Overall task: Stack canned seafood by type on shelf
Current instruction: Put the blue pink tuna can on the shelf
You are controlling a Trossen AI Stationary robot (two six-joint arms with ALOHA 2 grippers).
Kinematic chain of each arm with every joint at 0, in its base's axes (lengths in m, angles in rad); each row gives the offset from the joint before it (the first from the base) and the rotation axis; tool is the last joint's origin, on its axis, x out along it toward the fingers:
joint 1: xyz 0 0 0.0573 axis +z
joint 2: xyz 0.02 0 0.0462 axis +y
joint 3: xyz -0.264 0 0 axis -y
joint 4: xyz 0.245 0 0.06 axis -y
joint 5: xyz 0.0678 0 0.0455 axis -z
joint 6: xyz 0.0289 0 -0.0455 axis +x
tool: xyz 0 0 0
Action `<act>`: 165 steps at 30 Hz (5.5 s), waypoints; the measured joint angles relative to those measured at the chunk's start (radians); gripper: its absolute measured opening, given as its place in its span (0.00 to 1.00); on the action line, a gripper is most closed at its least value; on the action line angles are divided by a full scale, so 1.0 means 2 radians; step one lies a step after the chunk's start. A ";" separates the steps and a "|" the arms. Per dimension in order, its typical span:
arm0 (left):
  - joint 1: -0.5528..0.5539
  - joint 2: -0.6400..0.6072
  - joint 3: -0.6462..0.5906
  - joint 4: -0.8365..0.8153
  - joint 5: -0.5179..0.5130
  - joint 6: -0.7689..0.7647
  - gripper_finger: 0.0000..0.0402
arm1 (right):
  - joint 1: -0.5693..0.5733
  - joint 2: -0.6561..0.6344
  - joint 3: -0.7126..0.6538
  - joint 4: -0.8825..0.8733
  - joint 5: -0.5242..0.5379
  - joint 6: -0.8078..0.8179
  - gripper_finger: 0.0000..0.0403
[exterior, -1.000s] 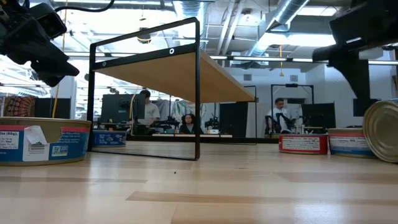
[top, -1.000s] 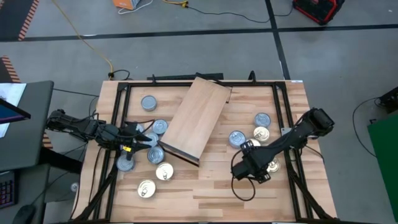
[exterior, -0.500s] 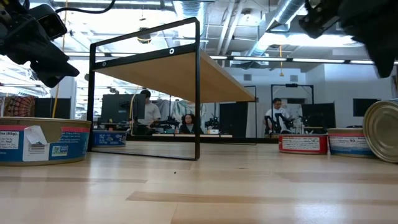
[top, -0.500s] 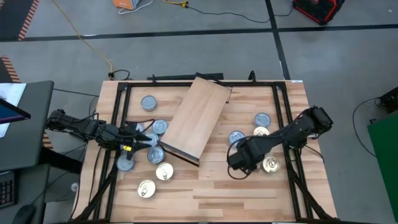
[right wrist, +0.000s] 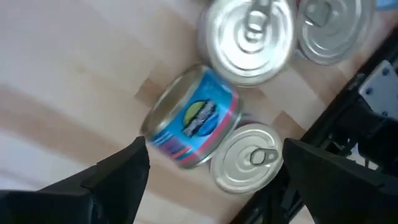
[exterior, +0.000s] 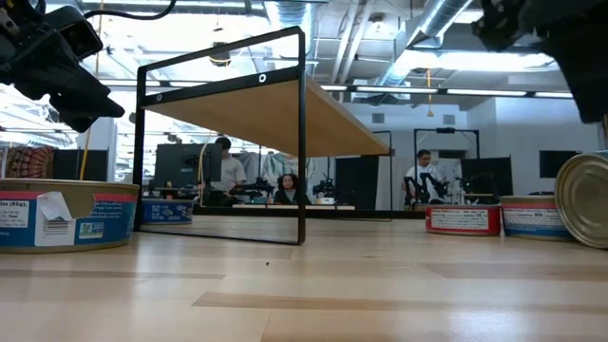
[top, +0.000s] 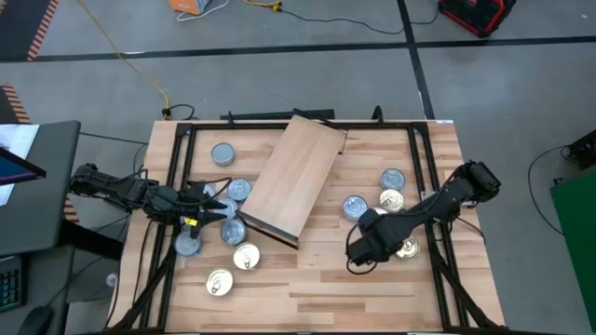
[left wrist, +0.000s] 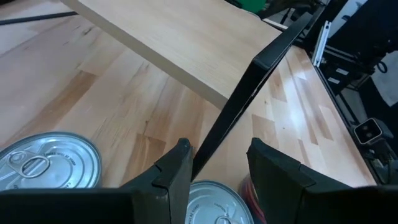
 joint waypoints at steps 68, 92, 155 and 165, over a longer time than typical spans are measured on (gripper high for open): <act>0.020 0.300 0.280 0.060 -0.067 0.227 0.37 | -0.001 0.000 0.032 0.119 0.366 -0.312 0.56; 0.204 0.449 0.329 0.099 0.040 0.315 0.37 | -0.172 0.000 0.038 0.408 0.444 -0.804 0.58; 0.196 0.449 0.329 0.048 0.194 0.279 0.43 | -0.249 -0.053 0.032 0.346 0.214 -0.678 0.66; 0.196 0.449 0.329 0.057 0.193 0.257 0.43 | -0.290 -0.027 0.033 0.409 0.148 -0.679 0.66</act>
